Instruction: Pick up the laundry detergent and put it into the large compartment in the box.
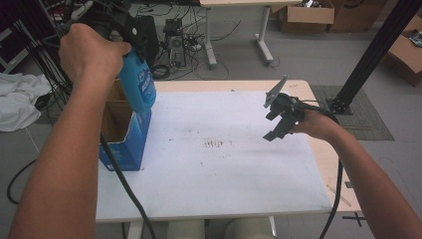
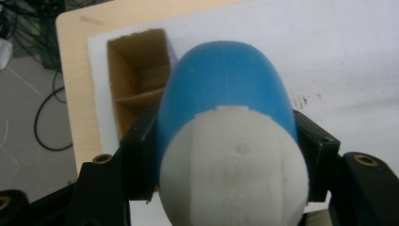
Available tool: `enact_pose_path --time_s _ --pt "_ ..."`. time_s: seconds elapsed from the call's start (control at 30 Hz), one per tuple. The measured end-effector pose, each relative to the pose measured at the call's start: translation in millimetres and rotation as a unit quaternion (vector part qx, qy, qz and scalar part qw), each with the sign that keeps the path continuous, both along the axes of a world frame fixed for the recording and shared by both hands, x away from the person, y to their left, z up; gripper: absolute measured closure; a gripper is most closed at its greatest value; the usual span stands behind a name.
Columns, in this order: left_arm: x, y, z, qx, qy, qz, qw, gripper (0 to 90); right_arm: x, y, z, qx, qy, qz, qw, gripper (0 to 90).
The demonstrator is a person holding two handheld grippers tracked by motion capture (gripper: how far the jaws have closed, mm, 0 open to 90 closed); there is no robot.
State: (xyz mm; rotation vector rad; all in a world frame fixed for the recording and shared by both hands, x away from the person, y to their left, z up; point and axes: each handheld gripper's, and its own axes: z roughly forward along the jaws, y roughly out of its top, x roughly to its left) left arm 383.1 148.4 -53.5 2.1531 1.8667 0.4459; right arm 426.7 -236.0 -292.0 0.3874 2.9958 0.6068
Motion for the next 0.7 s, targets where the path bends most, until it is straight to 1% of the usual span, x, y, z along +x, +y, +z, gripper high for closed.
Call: enact_pose_path --time_s 0.03,0.07,0.1,0.13,0.17,0.23,0.27,0.33,0.4,0.43,0.5,0.53,0.57,0.6,0.7 --pt "0.0 0.0 0.0 0.000 0.000 0.000 1.0000 38.2 0.0 0.0 0.0 0.000 0.000 0.000 1.0000 17.2" --pt "-0.7 3.8 0.3 -0.001 0.002 0.009 1.0000 38.2 -0.2 -0.1 0.1 0.000 0.000 0.000 1.0000 17.2" --pt "-1.2 6.0 0.4 -0.002 0.002 0.012 0.9999 38.2 -0.1 -0.4 0.1 0.000 -0.001 0.000 1.0000 17.2" --pt "-2.7 11.8 0.7 -0.006 0.001 0.027 0.9996 38.2 0.0 -0.5 0.4 0.002 -0.001 0.000 1.0000 17.3" --pt "-2.7 11.8 0.7 -0.006 0.001 0.027 0.9996 38.2 0.0 -0.5 0.4 0.002 -0.001 0.000 1.0000 17.3" --pt "-4.4 15.7 0.3 -0.005 -0.002 0.039 0.9992 38.2 0.4 -0.5 0.7 0.005 -0.001 0.000 1.0000 17.3" --pt "-5.5 18.4 0.2 -0.002 0.000 0.043 0.9991 38.2 0.5 -0.3 0.7 0.005 0.000 0.000 1.0000 17.3" --pt "-7.0 22.9 -0.8 -0.004 -0.001 0.050 0.9987 38.2 0.8 0.4 0.0 0.004 0.000 0.002 1.0000 17.3" --pt "-9.2 30.8 -4.3 -0.007 -0.001 0.060 0.9982 38.2 0.5 1.7 -0.3 0.003 0.000 0.004 1.0000 17.3" --pt "-9.2 30.8 -4.3 -0.007 -0.001 0.060 0.9982 38.2 0.5 1.7 -0.3 0.003 0.000 0.004 1.0000 17.3" --pt "-10.3 35.0 -7.1 -0.006 -0.003 0.068 0.9977 38.2 0.5 2.0 -0.1 0.004 0.000 0.004 1.0000 17.3" --pt "-10.9 40.4 -11.4 -0.005 -0.002 0.079 0.9969 38.2 1.0 1.7 -0.1 0.004 0.000 0.004 1.0000 17.3" --pt "-10.9 40.4 -11.4 -0.005 -0.002 0.079 0.9969 38.2 1.0 1.7 -0.1 0.004 0.000 0.004 1.0000 17.3" --pt "-11.2 44.8 -14.8 -0.002 0.002 0.084 0.9965 38.2 1.4 1.5 -0.1 0.004 0.000 0.003 1.0000 17.3" --pt "-11.6 49.4 -18.5 -0.003 0.001 0.090 0.9960 38.2 1.6 1.6 -0.3 0.003 -0.001 0.003 1.0000 17.2"
